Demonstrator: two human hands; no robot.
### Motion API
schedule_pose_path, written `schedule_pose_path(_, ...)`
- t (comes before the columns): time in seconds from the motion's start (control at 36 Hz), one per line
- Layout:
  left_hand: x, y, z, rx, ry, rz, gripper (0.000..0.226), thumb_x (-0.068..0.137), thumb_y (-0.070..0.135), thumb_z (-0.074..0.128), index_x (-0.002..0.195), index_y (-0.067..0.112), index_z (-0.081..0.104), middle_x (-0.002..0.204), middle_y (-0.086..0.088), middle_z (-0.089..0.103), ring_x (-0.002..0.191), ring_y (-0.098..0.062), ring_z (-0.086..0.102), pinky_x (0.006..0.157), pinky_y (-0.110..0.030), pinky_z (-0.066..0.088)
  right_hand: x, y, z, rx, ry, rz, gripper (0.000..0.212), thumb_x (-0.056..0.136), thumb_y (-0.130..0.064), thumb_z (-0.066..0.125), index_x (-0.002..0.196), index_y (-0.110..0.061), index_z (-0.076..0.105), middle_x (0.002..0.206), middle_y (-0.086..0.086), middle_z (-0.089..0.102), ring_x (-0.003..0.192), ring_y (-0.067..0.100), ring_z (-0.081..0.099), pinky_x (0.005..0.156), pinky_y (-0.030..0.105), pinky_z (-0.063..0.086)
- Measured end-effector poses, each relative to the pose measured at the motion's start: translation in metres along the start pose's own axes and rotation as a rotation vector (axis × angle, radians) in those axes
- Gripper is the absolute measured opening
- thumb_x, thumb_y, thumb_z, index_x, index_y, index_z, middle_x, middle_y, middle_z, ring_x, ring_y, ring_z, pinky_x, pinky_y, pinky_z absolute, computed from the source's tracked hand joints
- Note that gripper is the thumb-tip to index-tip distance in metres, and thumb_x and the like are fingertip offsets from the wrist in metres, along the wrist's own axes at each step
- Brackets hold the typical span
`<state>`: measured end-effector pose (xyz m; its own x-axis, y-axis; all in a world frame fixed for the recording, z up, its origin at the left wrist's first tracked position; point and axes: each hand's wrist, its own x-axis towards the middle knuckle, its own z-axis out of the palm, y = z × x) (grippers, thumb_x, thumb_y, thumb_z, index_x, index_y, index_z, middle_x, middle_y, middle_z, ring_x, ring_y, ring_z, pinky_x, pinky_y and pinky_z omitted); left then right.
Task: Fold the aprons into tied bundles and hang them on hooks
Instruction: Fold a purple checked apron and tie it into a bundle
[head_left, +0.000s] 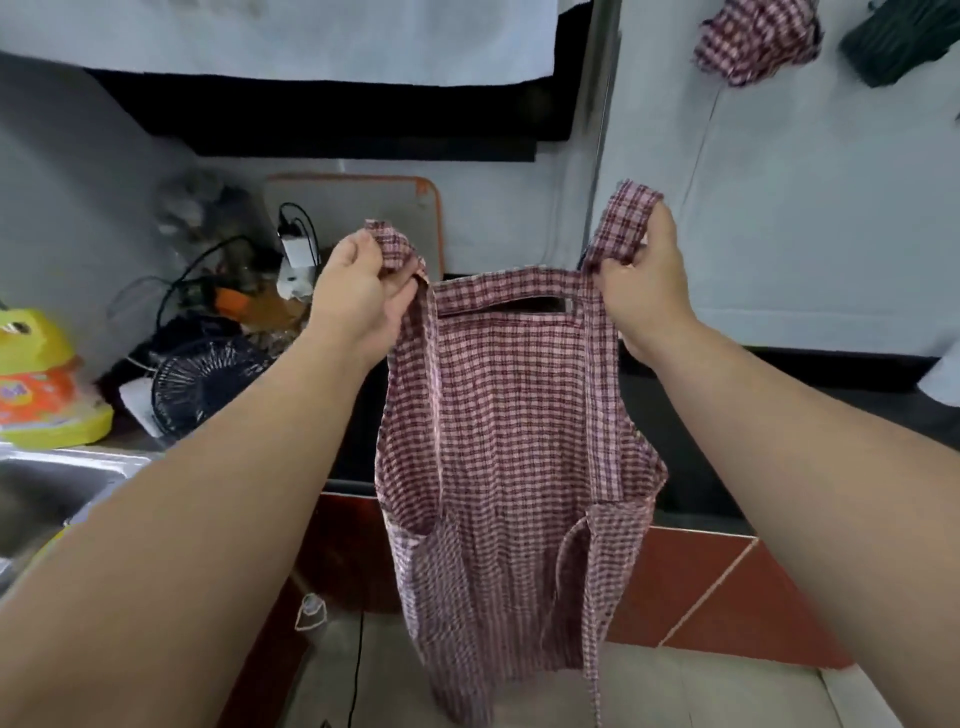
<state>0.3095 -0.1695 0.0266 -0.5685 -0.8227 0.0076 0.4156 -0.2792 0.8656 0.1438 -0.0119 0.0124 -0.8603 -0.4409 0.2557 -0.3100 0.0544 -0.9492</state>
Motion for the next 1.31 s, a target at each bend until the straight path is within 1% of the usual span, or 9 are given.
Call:
schedule_pose_path(0.11,0.051,0.014,-0.011,-0.014,-0.015,0.02,0.039,0.105,0.023,0.034,0.142,0.011,0.034,0.125,-0.004,0.053,0.107,-0.022,0.059,0.111,-0.041,0.037,0.027,-0.011,0.038,-0.009,0.05,-0.04,0.071,0.08,-0.008,0.042,0.146,-0.026,0.025,0.143,0.011,0.044,0.13,0.031,0.045,0.105,0.054,0.04)
schedule_pose_path(0.36,0.137,-0.001,-0.025,-0.015,-0.02,-0.034,0.036,0.105,0.022,0.033,0.141,0.015,0.035,0.132,-0.006,0.05,0.115,-0.025,0.058,0.109,-0.039,0.037,0.079,0.011,0.083,0.026,0.001,0.049,0.089,0.077,0.001,0.047,0.149,-0.037,0.011,0.138,0.014,0.046,0.127,0.038,0.046,0.105,0.054,0.039)
schedule_pose_path(0.56,0.218,-0.037,-0.024,0.01,-0.003,-0.062,0.018,0.105,0.024,0.032,0.107,0.019,0.049,0.111,-0.002,0.058,0.106,-0.022,0.061,0.11,-0.042,0.037,0.149,0.05,0.104,0.037,-0.027,0.105,0.089,0.08,0.009,0.046,0.151,-0.032,0.012,0.145,0.011,0.042,0.128,0.03,0.046,0.102,0.052,0.044)
schedule_pose_path(0.72,0.282,-0.046,-0.008,0.051,0.048,-0.068,0.034,0.105,0.023,0.035,0.139,0.017,0.035,0.109,0.0,0.058,0.109,-0.022,0.061,0.107,-0.039,0.042,0.223,0.067,0.131,-0.041,-0.071,0.088,0.088,0.079,-0.002,0.048,0.153,-0.02,0.003,0.152,0.007,0.03,0.137,0.023,0.036,0.112,0.044,0.035)
schedule_pose_path(0.89,0.335,-0.046,0.009,0.1,0.09,-0.086,0.045,0.105,0.021,0.035,0.148,0.011,0.027,0.15,-0.012,0.037,0.11,-0.022,0.061,0.073,-0.021,0.057,0.279,0.078,0.152,-0.122,-0.059,0.043,0.077,0.09,0.004,0.044,0.153,-0.016,0.003,0.157,0.001,0.02,0.141,0.014,0.026,0.113,0.019,0.023)
schedule_pose_path(1.0,0.368,-0.038,0.017,0.054,0.069,-0.079,0.038,0.105,0.027,0.033,0.141,0.015,0.036,0.144,-0.01,0.045,0.103,-0.019,0.063,0.093,-0.035,0.053,0.313,0.08,0.157,-0.14,-0.016,-0.019,0.074,0.089,0.008,0.039,0.152,-0.012,0.005,0.157,0.001,0.019,0.142,0.012,0.023,0.09,-0.009,0.019)
schedule_pose_path(1.11,0.386,-0.036,0.02,0.191,0.002,-0.09,0.036,0.106,0.026,0.032,0.136,0.01,0.043,0.126,-0.007,0.058,0.106,-0.016,0.062,0.099,-0.035,0.048,0.334,0.077,0.159,-0.161,-0.031,0.004,0.075,0.089,0.002,0.042,0.153,-0.022,0.01,0.153,-0.002,0.03,0.135,0.011,0.037,0.11,0.022,0.034)
schedule_pose_path(1.22,0.389,-0.056,-0.011,0.57,-0.201,-0.3,0.022,0.1,0.024,0.049,0.118,0.011,0.054,0.102,-0.015,0.057,0.081,-0.02,0.058,0.075,-0.034,0.048,0.337,0.101,0.165,-0.26,-0.111,0.234,0.056,0.086,-0.02,0.06,0.14,-0.017,0.043,0.125,-0.01,0.051,0.106,0.01,0.055,0.085,0.016,0.048)
schedule_pose_path(1.31,0.381,-0.072,-0.028,0.762,-0.208,-0.395,0.005,0.096,0.021,0.057,0.102,0.022,0.059,0.102,-0.002,0.064,0.088,-0.015,0.058,0.089,-0.03,0.047,0.332,0.118,0.169,-0.367,-0.177,0.402,0.021,0.086,-0.016,0.059,0.106,-0.009,0.056,0.103,0.006,0.055,0.095,0.02,0.058,0.079,0.019,0.052)
